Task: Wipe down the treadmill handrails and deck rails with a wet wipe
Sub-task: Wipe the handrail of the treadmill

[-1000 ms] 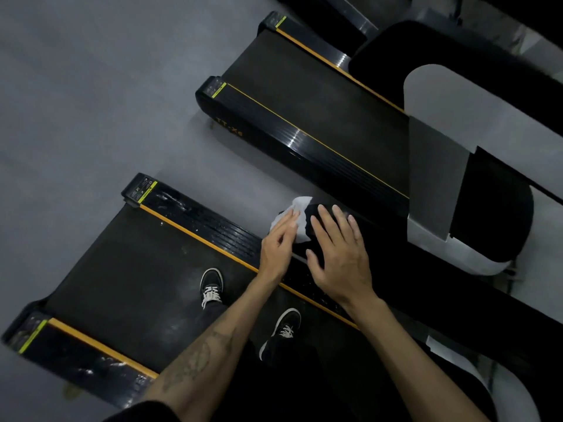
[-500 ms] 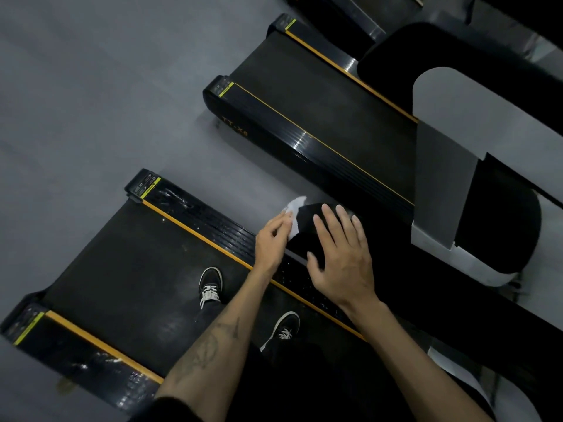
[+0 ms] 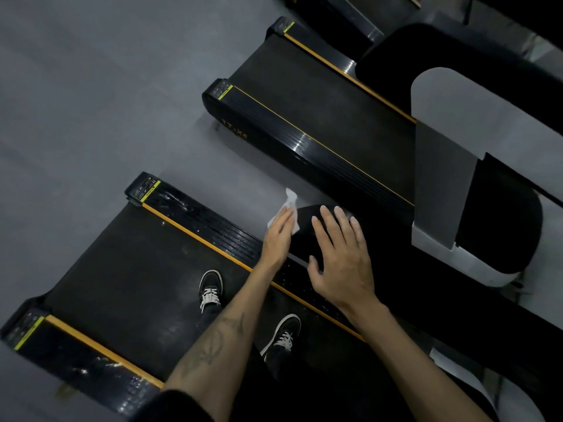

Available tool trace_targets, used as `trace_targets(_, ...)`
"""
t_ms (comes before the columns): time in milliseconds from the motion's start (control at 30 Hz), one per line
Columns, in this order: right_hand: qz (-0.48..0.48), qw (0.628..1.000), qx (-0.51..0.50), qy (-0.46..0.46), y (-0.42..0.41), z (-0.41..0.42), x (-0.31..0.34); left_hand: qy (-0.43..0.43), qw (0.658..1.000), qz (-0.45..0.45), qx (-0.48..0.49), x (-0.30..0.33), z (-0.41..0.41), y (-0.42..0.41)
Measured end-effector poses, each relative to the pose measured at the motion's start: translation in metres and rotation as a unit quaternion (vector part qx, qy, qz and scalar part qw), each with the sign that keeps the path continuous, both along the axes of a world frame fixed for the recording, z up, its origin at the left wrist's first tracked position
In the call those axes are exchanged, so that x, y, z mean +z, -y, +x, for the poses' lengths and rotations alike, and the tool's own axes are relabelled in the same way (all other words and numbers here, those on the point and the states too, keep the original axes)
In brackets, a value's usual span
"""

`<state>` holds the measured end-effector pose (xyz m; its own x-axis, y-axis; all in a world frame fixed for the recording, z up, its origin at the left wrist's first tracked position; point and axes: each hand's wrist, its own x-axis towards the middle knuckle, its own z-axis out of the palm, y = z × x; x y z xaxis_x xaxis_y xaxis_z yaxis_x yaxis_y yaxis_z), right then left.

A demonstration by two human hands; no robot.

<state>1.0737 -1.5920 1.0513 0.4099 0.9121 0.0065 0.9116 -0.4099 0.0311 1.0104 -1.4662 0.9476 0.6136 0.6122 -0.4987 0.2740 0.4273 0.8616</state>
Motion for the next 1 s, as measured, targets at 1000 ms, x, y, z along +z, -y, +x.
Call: trace_targets(1000, 0.167, 0.944, -0.260, -0.114, -0.009, -0.058, 0.017, 0.031, 0.831, 0.440, -0.338, 0.093, -0.014, -0.042)
